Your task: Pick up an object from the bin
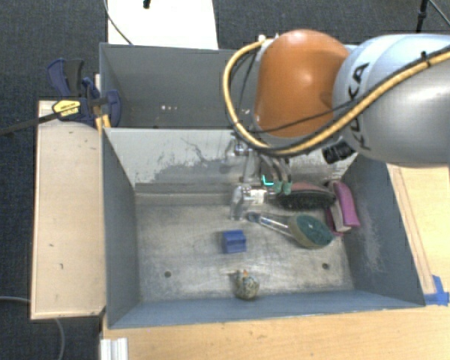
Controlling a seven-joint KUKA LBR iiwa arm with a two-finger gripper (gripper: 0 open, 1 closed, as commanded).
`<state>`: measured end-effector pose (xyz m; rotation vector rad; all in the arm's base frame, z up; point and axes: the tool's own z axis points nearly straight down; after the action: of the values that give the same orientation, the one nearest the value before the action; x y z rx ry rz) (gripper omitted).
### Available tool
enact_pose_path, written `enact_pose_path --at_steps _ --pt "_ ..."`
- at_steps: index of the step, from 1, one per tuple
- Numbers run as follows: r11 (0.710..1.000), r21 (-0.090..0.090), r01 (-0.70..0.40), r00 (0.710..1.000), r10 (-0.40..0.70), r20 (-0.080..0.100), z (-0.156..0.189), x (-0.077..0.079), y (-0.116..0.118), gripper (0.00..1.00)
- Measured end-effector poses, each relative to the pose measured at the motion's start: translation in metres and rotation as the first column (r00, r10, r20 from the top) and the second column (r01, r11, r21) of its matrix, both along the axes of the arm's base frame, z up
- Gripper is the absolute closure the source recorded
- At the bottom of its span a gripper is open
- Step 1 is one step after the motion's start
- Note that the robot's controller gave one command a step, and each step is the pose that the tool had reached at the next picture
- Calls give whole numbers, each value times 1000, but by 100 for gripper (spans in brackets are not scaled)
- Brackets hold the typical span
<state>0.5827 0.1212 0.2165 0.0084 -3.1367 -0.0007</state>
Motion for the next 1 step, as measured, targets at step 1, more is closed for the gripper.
enact_pose_path --at_steps 1 --pt "934 -1 -358 934 358 14 -144 -30 -51 0"
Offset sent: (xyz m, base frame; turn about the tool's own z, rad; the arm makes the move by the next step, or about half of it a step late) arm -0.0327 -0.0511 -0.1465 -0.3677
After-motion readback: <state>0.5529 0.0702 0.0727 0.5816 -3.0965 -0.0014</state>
